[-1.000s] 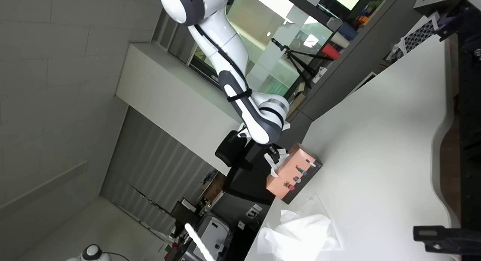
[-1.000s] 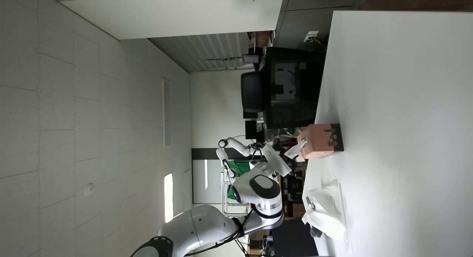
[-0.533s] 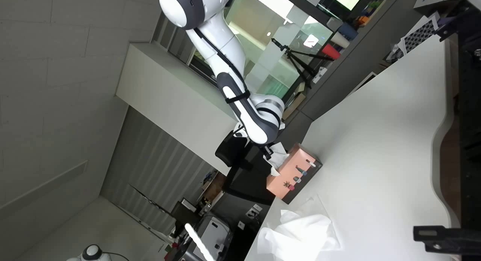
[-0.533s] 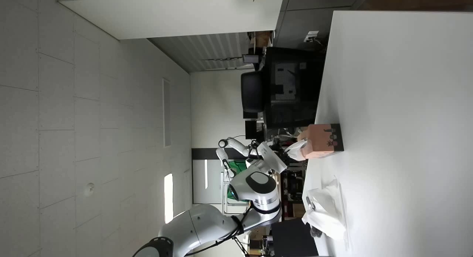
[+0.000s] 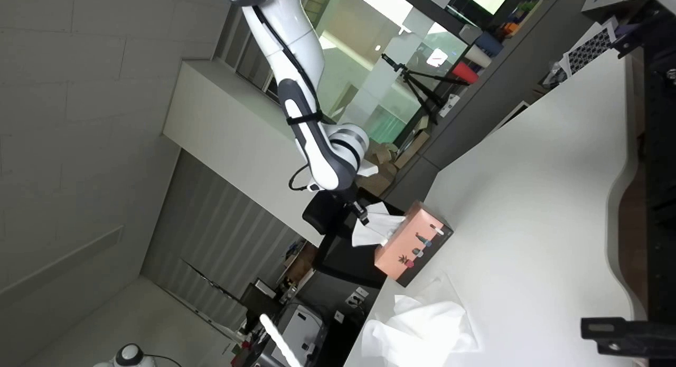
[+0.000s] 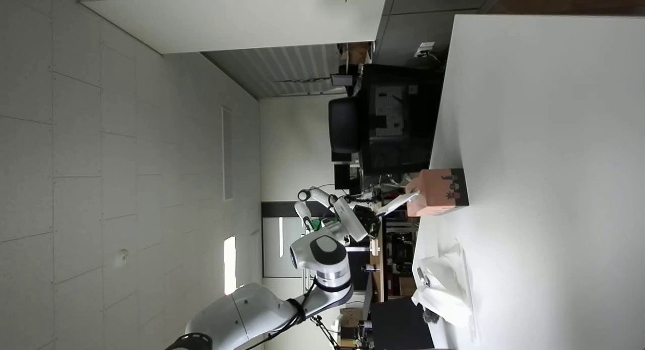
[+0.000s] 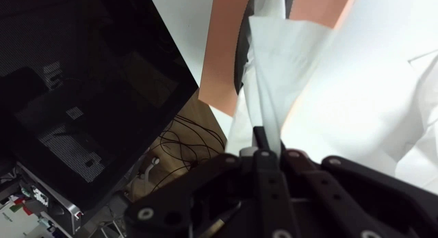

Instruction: Remove the wipe and put it on the table

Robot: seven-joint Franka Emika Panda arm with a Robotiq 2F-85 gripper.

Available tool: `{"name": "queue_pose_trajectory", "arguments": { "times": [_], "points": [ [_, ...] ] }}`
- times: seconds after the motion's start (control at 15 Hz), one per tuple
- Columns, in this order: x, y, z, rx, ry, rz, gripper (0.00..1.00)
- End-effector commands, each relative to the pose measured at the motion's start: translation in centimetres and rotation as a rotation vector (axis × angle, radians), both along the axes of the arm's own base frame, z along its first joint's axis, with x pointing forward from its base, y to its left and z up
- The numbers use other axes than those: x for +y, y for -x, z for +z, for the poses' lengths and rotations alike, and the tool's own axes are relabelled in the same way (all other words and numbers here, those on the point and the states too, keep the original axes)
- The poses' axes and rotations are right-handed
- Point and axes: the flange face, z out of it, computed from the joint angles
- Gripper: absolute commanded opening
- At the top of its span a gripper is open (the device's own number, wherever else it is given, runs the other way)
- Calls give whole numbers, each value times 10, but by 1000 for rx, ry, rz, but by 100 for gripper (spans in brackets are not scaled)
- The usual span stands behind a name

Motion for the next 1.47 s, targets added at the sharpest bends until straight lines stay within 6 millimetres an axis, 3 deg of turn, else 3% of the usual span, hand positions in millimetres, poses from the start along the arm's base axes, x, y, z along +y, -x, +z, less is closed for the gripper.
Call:
{"name": "queue_pose_trajectory", "arguments": {
  "times": [0.0,0.33,0.67,0.87,1.4],
  "points": [
    [4,7,50,29,17,43,0],
    [16,15,96,58,4,137,0],
    [39,30,123,103,-34,278,0],
    [57,40,118,160,-106,370,0],
    [76,63,55,478,-264,503,0]
  ]
}}
